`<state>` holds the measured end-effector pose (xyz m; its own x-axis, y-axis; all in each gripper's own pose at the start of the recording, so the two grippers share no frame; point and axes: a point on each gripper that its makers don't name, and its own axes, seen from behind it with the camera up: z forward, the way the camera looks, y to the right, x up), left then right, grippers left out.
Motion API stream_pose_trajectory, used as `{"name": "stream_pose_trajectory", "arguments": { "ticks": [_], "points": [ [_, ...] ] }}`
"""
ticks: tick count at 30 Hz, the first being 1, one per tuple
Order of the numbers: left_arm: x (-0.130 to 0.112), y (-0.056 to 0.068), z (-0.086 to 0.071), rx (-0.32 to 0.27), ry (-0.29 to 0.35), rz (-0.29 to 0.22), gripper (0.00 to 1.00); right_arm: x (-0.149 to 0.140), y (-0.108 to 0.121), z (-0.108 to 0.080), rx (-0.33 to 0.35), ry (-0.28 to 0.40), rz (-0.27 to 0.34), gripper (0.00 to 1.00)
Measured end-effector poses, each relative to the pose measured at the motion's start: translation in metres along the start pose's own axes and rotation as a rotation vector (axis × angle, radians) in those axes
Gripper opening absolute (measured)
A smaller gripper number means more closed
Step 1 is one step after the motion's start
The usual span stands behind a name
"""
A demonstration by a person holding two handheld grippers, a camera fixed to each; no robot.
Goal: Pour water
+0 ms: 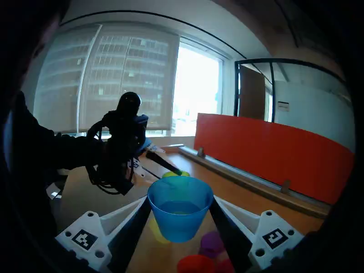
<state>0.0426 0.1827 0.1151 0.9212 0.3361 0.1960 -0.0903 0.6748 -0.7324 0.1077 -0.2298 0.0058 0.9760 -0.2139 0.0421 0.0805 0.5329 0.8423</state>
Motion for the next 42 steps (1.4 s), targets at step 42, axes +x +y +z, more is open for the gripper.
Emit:
{"name": "stream_pose_trajectory", "arguments": {
  "ticks": [42],
  "points": [
    [0.101,0.023,-0.091,0.052,0.356,-0.064,0.90,0.014,0.001,-0.003,-0.021,-0.003,-0.021,0.90]
  ]
}}
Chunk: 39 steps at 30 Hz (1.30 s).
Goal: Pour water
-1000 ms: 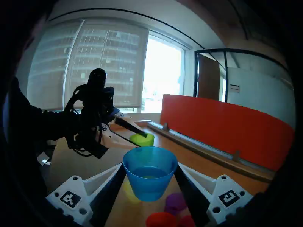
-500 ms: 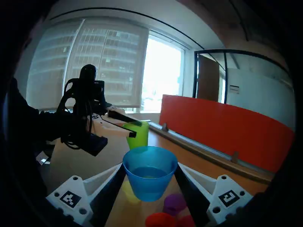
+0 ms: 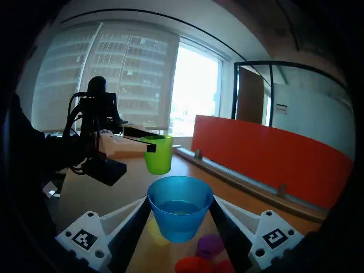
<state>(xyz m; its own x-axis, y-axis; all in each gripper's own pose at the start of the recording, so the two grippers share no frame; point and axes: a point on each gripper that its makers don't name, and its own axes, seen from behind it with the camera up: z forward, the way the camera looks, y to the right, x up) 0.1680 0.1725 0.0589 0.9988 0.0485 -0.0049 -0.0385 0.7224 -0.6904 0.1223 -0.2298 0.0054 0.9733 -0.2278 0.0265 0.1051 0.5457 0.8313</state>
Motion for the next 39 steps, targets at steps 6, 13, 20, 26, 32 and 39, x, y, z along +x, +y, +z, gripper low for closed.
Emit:
{"name": "stream_pose_trajectory", "arguments": {
  "ticks": [6,13,20,26,32,39],
  "points": [
    [0.004,0.005,-0.002,-0.012,0.016,-0.017,0.90,0.000,-0.001,0.001,0.001,0.000,-0.002,0.90],
    [0.004,0.008,-0.004,-0.016,0.011,-0.017,0.90,0.000,-0.001,0.002,0.003,0.000,-0.002,0.90],
    [0.000,0.010,-0.007,-0.021,-0.004,-0.019,0.90,0.000,-0.001,0.003,0.003,-0.005,-0.006,0.90],
    [-0.005,0.013,-0.011,-0.028,-0.018,-0.020,0.90,0.002,-0.003,0.005,0.006,-0.009,-0.014,0.90],
    [-0.012,0.014,-0.014,-0.027,-0.033,-0.015,0.90,0.006,-0.002,0.007,0.003,-0.012,-0.025,0.90],
    [-0.017,0.016,-0.018,-0.030,-0.040,-0.025,0.90,0.013,0.003,0.008,-0.007,-0.015,-0.043,0.90]
  ]
}}
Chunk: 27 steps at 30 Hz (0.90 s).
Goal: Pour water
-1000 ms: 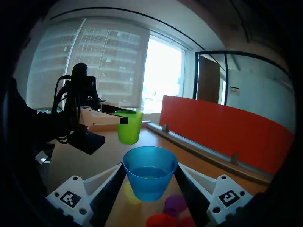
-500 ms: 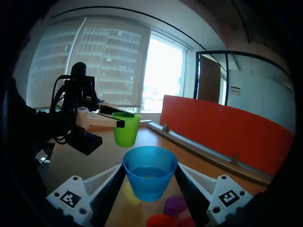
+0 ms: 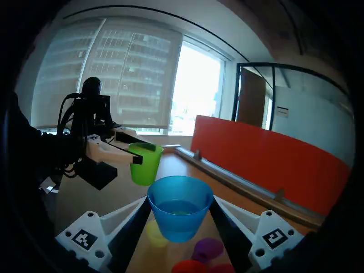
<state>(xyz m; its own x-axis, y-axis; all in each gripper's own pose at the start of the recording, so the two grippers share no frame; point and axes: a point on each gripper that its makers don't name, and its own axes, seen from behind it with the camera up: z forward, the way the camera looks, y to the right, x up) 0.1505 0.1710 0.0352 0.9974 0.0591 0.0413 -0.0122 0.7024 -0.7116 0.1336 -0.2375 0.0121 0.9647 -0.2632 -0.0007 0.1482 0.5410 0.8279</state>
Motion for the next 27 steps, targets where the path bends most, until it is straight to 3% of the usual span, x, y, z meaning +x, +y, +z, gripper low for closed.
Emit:
{"name": "stream_pose_trajectory", "arguments": {
  "ticks": [27],
  "points": [
    [-0.024,0.002,-0.010,-0.008,-0.025,-0.016,0.90,0.015,0.001,0.006,0.022,-0.037,-0.143,0.90]
  ]
}}
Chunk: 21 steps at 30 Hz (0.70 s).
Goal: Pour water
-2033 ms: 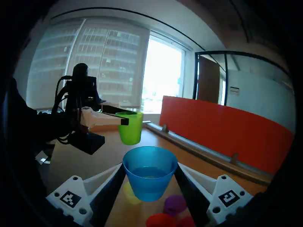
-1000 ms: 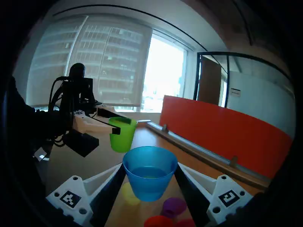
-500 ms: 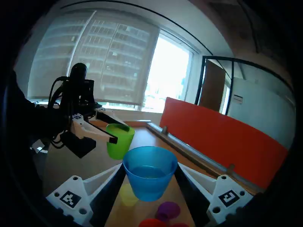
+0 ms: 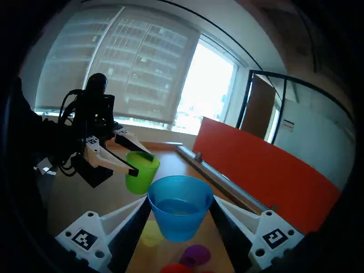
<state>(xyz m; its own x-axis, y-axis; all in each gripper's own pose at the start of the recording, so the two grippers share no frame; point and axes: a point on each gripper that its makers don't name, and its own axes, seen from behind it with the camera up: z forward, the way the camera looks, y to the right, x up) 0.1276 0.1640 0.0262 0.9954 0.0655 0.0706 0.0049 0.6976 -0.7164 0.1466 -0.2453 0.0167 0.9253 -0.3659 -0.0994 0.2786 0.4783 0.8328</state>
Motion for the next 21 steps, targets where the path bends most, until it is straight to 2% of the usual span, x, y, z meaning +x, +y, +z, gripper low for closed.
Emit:
{"name": "stream_pose_trajectory", "arguments": {
  "ticks": [21],
  "points": [
    [-0.015,0.008,0.000,-0.008,-0.005,-0.005,0.90,0.009,0.004,0.008,0.014,-0.008,-0.119,0.90]
  ]
}}
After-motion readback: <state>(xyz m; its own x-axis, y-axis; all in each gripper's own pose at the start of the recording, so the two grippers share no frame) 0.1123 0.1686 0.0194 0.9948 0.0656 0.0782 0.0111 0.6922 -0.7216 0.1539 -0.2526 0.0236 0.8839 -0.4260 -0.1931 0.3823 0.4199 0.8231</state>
